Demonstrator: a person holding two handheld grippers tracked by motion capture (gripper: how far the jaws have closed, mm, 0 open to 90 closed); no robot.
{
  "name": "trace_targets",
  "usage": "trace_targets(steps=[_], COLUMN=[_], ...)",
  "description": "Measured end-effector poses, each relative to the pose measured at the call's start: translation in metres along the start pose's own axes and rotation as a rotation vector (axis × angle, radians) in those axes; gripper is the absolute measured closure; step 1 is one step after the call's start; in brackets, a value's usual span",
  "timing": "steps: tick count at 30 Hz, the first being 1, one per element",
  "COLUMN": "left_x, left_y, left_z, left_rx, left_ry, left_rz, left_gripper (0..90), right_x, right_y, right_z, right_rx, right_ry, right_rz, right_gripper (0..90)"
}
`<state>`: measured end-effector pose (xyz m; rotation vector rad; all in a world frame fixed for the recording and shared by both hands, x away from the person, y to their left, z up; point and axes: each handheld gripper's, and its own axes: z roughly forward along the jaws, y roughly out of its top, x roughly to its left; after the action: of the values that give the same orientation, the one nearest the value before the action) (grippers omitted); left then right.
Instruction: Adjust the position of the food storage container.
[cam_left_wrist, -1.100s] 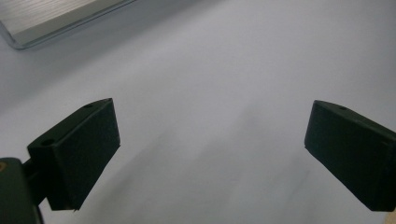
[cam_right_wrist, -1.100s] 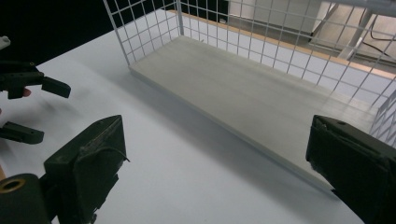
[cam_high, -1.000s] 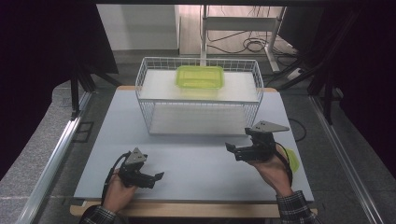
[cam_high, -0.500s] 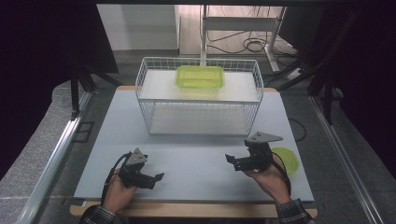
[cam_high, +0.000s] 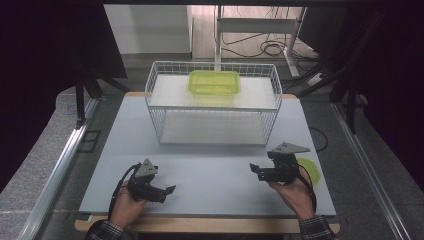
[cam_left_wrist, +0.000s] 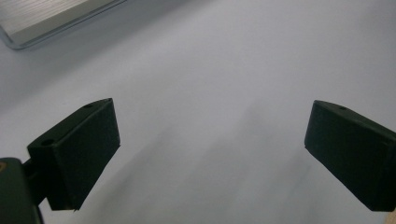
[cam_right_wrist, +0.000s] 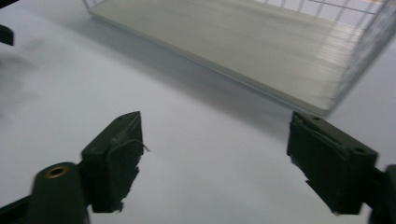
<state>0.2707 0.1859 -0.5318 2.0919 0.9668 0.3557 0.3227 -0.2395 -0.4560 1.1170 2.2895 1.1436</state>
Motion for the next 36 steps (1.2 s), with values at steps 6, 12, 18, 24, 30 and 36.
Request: trace_targets(steps=[6, 12, 18, 24, 30, 36], left_x=[0.000, 0.000, -0.001, -0.001, -0.001, -0.001], left_y=[0.000, 0.000, 0.000, 0.000, 0.000, 0.000], left_z=[0.000, 0.000, 0.000, 0.000, 0.000, 0.000], left_rx=[0.000, 0.001, 0.006, 0.006, 0.007, 0.007], left_ry=[0.001, 0.003, 0.004, 0.005, 0.007, 0.007], left_rz=[0.003, 0.007, 0.013, 0.016, 0.018, 0.019], left_gripper=[3.2, 3.2, 3.2, 3.2, 3.2, 3.2], right_x=[-0.017, -0.035, -0.050, -0.069, -0.083, -0.095], right_y=[-0.004, -0.009, -0.013, -0.023, -0.033, -0.045], right_z=[-0.011, -0.025, -0.035, -0.051, -0.066, -0.077], right_rx=[0.000, -0.003, -0.003, 0.024, 0.034, 0.046], right_ry=[-0.063, -0.123, -0.159, -0.256, -0.340, -0.397], right_rz=[0.030, 0.072, 0.109, 0.122, 0.138, 0.170], right_gripper=[36.4, 49.9, 61.2, 84.2, 89.1, 89.2])
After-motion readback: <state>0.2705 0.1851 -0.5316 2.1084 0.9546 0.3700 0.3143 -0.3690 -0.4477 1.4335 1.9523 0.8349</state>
